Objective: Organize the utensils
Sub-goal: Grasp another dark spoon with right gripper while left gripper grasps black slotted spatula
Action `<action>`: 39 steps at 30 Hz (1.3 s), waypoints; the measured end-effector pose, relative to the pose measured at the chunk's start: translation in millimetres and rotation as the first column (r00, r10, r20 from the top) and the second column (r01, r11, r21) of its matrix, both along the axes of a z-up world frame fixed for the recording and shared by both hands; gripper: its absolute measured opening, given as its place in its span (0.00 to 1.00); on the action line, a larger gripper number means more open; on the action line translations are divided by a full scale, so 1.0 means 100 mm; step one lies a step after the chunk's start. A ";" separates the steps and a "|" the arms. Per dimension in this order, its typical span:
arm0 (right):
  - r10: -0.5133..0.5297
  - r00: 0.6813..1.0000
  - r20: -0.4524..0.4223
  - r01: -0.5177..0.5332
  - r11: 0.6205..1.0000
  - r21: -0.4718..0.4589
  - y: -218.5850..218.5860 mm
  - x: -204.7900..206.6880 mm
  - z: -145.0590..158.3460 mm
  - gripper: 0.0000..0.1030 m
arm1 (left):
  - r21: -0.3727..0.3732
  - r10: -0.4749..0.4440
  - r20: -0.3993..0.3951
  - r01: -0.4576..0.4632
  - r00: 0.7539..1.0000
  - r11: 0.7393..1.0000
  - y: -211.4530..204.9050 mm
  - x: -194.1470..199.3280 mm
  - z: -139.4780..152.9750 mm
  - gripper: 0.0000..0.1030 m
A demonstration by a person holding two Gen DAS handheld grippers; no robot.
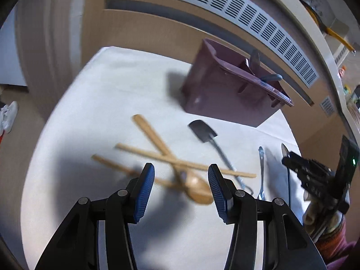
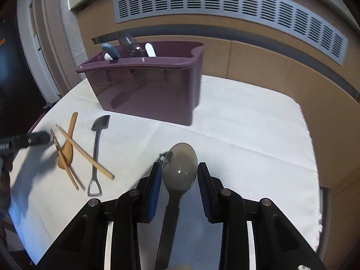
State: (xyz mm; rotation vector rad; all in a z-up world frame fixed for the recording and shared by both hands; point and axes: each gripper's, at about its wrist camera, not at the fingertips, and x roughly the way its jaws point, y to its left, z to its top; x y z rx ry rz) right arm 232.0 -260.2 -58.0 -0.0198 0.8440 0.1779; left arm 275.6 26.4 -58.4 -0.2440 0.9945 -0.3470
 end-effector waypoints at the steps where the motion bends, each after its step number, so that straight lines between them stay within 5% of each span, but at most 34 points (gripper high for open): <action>1: -0.004 1.000 0.004 0.004 1.000 0.005 -0.03 -0.02 0.00 0.29 | 0.000 -0.006 -0.003 0.006 1.000 1.000 -0.05 0.04 0.01 0.49; 8: -0.035 0.999 0.026 0.035 0.999 -0.001 -0.09 -0.10 -0.02 0.29 | 0.027 0.033 -0.050 -0.032 0.998 0.999 -0.55 0.37 0.00 0.49; 14: -0.043 0.998 0.043 0.042 0.999 0.016 -0.15 -0.16 -0.03 0.30 | 0.216 0.100 -0.015 -0.094 0.995 0.972 -0.96 0.55 -0.08 0.49; 20: -0.047 0.997 0.067 0.046 0.999 0.008 -0.18 -0.21 0.00 0.30 | 0.402 -0.064 0.057 0.035 0.996 0.915 -1.26 0.25 -0.22 0.49; 28: -0.031 0.997 0.068 0.029 0.999 0.031 -0.16 -0.20 -0.01 0.30 | 0.337 -0.079 0.013 0.070 0.997 0.939 -0.83 0.11 -0.21 0.49; 33: -0.018 0.997 0.071 0.016 1.000 0.022 -0.14 -0.21 -0.02 0.30 | 0.202 -0.042 -0.050 0.052 0.998 0.978 -0.83 0.35 -0.20 0.49; 39: -0.027 0.997 0.073 0.026 0.999 0.023 -0.15 -0.23 -0.01 0.30 | 0.292 0.008 -0.120 0.028 0.993 0.956 -1.02 0.65 -0.19 0.43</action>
